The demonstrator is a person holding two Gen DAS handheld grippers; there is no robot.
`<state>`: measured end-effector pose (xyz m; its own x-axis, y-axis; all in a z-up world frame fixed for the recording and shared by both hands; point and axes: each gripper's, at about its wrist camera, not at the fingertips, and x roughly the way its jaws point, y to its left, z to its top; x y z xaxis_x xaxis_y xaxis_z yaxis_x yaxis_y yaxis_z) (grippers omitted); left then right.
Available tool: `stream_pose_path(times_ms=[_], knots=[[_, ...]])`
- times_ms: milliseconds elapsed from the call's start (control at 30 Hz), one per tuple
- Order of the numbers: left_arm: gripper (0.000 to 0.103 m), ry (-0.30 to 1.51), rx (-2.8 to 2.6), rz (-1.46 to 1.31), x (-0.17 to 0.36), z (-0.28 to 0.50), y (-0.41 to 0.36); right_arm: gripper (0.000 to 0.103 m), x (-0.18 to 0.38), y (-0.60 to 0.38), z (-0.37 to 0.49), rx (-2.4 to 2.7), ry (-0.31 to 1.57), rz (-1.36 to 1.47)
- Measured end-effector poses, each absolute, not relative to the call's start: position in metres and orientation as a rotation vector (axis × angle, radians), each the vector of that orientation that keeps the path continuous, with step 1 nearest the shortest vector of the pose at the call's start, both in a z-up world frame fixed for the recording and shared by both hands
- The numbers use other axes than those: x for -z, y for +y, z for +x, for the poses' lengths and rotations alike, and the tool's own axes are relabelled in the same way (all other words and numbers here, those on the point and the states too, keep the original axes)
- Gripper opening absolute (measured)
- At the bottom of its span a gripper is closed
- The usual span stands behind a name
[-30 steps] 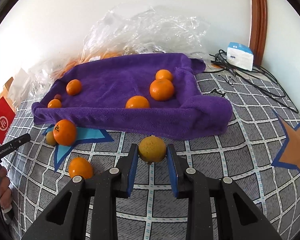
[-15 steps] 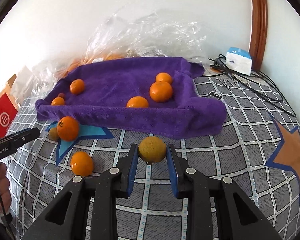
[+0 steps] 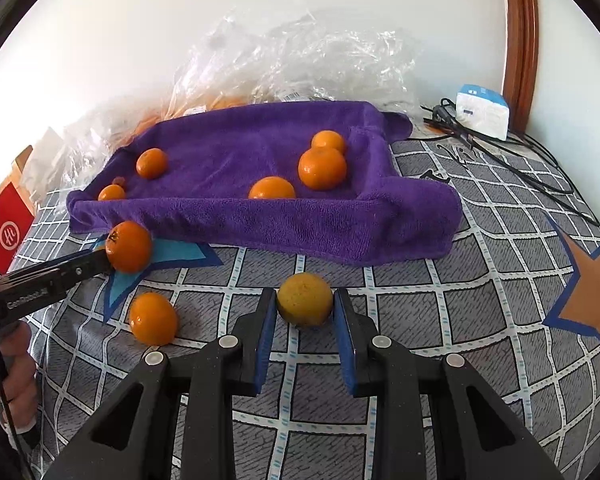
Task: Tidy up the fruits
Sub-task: 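Lift the yellow-green fruit with the right gripper while the left gripper grasps another, then carry both yellow-green fruits over the purple towel with both grippers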
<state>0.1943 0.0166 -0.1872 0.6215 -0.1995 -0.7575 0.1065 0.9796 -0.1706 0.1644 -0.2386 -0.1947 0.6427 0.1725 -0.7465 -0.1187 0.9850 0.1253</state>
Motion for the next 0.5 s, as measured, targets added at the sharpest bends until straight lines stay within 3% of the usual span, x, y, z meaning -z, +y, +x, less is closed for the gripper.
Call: stream_pose_path(times_ms=[500], knots=[[0.025,0.800,0.189,-0.181,0.178,0.184,0.028,0.028,0.197,-0.233,0.163,-0.153,0.867,0.022]])
